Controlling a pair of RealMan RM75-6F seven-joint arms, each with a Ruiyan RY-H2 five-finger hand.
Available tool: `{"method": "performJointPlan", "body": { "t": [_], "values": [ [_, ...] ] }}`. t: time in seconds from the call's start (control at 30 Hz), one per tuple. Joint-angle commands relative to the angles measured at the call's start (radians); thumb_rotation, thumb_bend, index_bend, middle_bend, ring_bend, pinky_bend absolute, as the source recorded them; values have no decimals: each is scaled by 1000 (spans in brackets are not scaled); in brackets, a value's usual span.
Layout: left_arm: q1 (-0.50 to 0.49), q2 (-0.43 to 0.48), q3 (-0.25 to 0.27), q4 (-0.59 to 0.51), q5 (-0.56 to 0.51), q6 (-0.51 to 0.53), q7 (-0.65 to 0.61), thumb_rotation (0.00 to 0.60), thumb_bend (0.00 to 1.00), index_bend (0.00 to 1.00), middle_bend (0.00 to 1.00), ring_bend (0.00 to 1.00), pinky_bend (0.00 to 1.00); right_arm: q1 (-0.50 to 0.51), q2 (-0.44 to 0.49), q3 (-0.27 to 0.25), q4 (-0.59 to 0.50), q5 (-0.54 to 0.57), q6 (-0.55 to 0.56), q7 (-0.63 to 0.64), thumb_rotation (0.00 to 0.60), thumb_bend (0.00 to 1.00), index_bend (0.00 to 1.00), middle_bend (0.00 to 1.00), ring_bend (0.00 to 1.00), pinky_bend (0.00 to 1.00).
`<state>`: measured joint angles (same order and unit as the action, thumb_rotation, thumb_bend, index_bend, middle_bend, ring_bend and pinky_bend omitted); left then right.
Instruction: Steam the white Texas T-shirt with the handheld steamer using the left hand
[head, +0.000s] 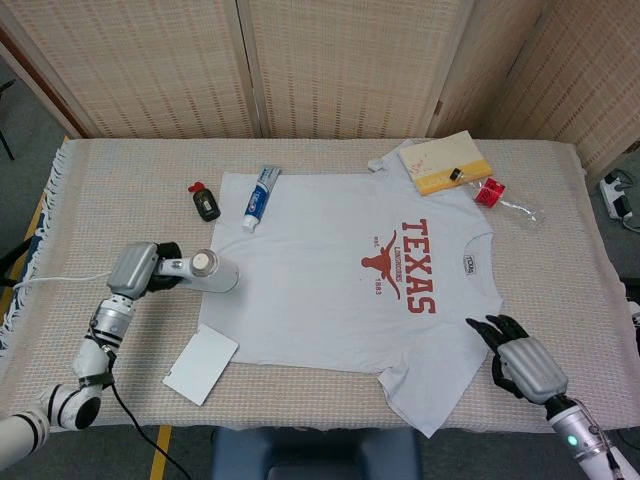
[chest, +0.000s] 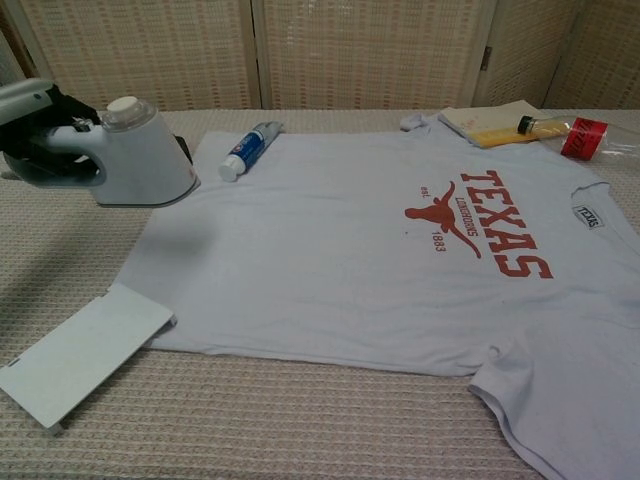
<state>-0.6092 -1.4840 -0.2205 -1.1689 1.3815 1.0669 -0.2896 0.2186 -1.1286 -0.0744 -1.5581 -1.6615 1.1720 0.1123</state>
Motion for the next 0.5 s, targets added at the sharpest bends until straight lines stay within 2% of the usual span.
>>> {"method": "performJointPlan", "body": {
  "t": [0.03,0.13,0.3,0.37,0.5],
  "values": [
    [-49,-20,6,-66,34,-5,75,600,436,939,1000,913,732,24,-68,-26,92,-16,-43,66,494,1000,5,161,38,70],
    [-86,-55,6,-84,40,-28,128,600,436,939,1000,913,731,41,-108,-32,143,-35,-48,115,379,1000,0,139,1,10],
    [-141,-118,-4,-81,22,-73,195,600,436,939,1000,913,732,77,-155,-37,199,-70,-49,178,291,1000,0,25,0,0],
    [-163,-145,-9,-65,12,-87,224,600,437,939,1000,913,732,95,-172,-39,215,-79,-60,193,269,1000,0,2,0,0],
    [-195,-191,-24,-29,-18,-113,253,600,443,939,1000,913,731,128,-202,-44,238,-83,-98,197,261,1000,0,0,0,0]
  ]
}}
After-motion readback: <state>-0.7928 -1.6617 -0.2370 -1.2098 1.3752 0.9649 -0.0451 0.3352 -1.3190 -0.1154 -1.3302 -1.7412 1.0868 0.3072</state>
